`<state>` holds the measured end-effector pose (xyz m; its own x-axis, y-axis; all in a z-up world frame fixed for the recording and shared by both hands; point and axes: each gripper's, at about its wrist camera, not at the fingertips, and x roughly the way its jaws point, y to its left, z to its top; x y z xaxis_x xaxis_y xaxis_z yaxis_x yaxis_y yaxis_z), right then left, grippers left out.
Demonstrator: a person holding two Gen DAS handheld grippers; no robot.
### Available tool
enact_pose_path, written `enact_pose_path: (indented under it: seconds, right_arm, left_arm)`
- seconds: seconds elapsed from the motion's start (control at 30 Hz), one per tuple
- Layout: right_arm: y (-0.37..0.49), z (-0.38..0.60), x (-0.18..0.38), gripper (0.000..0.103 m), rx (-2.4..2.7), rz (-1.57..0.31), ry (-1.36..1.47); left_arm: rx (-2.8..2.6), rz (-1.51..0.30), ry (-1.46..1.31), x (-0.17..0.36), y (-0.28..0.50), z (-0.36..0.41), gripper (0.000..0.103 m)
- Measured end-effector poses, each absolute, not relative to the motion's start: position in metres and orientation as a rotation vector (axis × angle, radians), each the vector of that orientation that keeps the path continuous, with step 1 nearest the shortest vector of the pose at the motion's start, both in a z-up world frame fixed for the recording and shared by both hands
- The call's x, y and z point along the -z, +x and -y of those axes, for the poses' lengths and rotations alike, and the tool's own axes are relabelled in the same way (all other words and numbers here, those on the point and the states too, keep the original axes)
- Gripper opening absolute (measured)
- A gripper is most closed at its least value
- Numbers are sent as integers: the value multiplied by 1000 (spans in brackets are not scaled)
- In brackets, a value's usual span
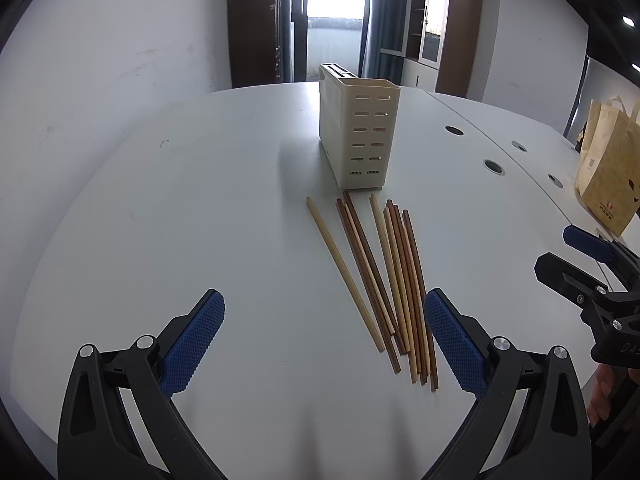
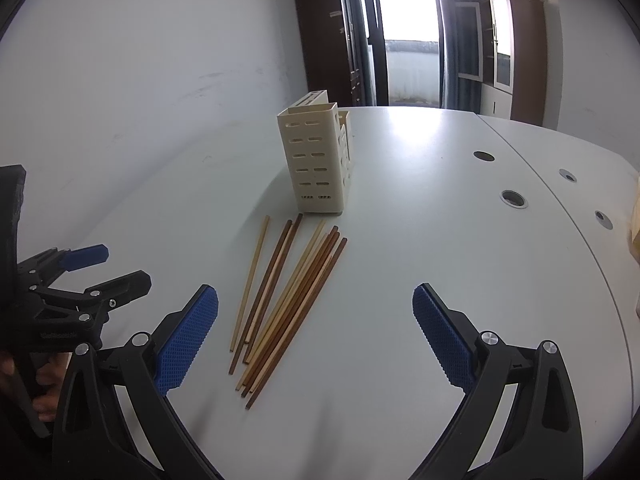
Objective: Organize utensils
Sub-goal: 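Grasp a light chopstick with the left tool while the right tool grasps a brown chopstick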
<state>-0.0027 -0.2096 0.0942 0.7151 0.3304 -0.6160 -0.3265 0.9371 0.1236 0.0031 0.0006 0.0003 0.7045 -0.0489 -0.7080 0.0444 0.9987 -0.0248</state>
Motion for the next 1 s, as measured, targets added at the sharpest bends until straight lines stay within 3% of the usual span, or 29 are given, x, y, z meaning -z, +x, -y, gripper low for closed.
enact_pose_path:
  seconds: [0.6, 0.93, 1.0]
  right_arm:
    - [8, 212, -85, 99, -360, -708, 18]
    - [48, 208, -46, 99, -405, -786, 67]
    - [61, 206, -41, 94, -407, -801, 72]
  left_arm:
    - [45, -815, -14, 7, 13, -1, 97]
    - [11, -902, -78, 39, 75, -17, 96]
    - [21, -923, -90, 45, 93, -19, 93]
